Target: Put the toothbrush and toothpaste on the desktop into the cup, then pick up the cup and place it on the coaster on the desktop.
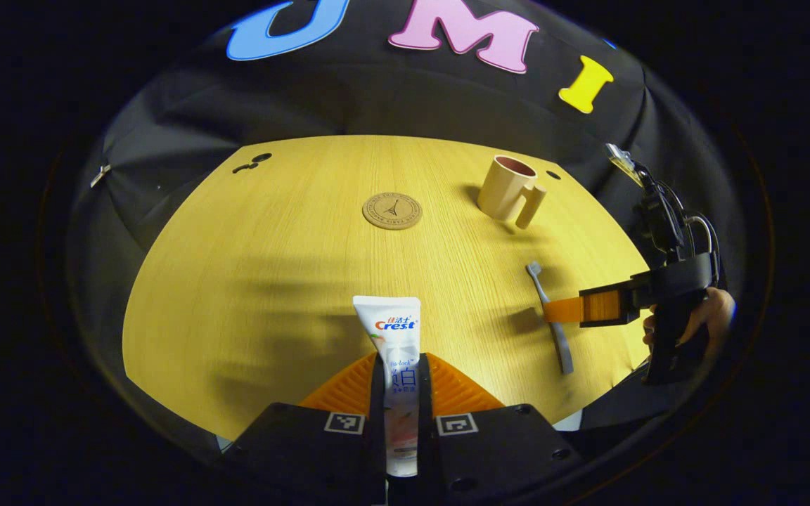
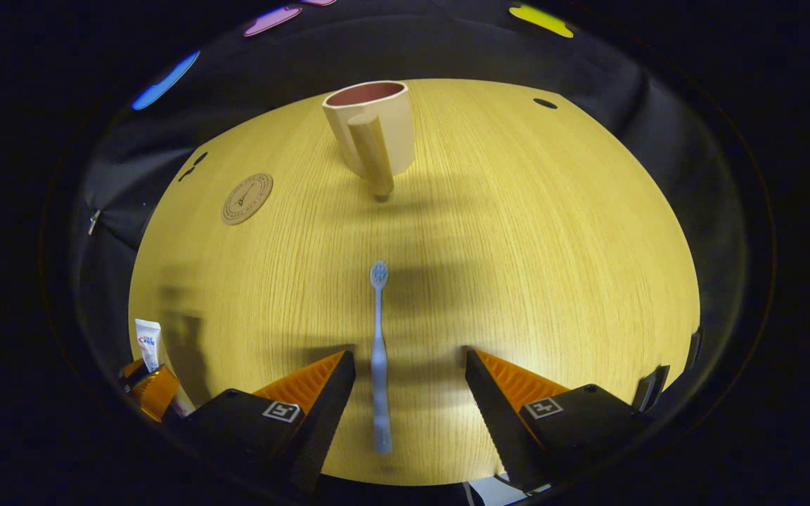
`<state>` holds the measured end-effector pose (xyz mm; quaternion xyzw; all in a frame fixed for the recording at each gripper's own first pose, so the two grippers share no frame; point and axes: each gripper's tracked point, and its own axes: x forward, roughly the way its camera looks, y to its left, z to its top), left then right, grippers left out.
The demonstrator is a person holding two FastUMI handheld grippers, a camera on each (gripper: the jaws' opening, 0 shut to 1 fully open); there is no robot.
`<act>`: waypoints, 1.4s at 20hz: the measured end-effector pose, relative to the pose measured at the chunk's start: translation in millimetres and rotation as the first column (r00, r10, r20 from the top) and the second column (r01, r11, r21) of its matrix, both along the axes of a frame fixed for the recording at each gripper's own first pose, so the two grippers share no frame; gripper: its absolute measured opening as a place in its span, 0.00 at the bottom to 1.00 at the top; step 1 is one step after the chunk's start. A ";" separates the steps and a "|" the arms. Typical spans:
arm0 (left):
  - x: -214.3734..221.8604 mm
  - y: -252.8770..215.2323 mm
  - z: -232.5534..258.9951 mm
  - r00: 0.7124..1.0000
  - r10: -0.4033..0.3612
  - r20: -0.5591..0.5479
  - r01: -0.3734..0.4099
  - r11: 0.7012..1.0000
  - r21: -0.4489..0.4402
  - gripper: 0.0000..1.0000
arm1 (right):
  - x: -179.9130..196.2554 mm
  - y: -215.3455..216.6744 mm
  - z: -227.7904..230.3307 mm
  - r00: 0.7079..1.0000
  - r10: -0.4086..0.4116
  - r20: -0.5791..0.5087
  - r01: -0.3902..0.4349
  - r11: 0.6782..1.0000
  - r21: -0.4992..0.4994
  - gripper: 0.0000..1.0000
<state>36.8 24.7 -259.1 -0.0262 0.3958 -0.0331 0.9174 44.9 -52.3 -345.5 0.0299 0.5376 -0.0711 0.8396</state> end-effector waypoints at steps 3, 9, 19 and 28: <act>-3.6 -4.7 -4.2 1.000 0.003 -0.016 -0.003 1.000 -0.012 0.27 | 3.1 -1.5 -1.2 0.999 0.041 0.032 -0.039 0.998 -0.058 0.95; -3.4 -7.8 -7.8 0.999 0.016 -0.038 -0.017 1.000 -0.013 0.23 | 6.3 8.4 -3.8 0.996 0.084 -0.022 -0.085 0.994 -0.070 0.51; 7.7 -29.4 -1.1 1.000 -0.004 -0.019 0.003 1.000 -0.008 0.23 | 4.8 16.5 -0.5 0.998 0.059 0.017 -0.060 0.988 0.145 0.06; 48.4 -27.1 36.1 0.993 0.060 0.098 -0.057 0.998 -0.025 0.27 | 5.3 -8.8 30.5 0.990 0.102 0.094 -0.117 0.978 0.172 0.05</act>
